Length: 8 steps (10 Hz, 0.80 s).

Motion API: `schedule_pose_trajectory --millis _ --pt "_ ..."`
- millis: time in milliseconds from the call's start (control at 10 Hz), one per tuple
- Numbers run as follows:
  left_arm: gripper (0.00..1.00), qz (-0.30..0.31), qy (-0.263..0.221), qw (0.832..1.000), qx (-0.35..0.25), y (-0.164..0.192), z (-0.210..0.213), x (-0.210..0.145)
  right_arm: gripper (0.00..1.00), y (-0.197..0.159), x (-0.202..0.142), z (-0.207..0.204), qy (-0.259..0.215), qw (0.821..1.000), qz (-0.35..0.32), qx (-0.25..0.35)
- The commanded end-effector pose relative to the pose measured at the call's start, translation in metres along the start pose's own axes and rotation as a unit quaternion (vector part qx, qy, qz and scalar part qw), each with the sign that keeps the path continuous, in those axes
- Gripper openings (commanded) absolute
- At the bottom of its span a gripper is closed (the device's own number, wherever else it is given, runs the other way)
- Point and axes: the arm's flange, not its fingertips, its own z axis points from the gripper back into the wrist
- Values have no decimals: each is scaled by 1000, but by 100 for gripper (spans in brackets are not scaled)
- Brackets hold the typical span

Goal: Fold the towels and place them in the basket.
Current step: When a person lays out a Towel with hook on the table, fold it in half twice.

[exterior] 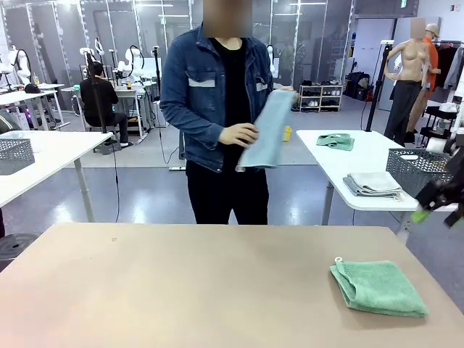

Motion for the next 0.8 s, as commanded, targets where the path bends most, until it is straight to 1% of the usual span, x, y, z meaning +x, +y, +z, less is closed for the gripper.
schedule_pose_trajectory --millis 0,200,300,400,500,700 --pt "100 -4 -4 1000 1 0 1 0 82 19 -8 63 -3 1000 25 -12" --pt "100 -4 -4 1000 1 0 1 0 82 54 -20 127 -42 997 66 -3" --pt "100 -4 -4 1000 1 0 1 0 82 77 -31 154 -65 994 93 -11" --pt "100 -4 -4 1000 1 0 1 0 82 92 -43 174 -60 991 116 10" --pt "100 -4 -4 1000 1 0 1 0 82 102 -56 189 -77 988 133 19" --pt "100 -4 -4 1000 1 0 1 0 82 111 -80 206 -102 982 157 27"
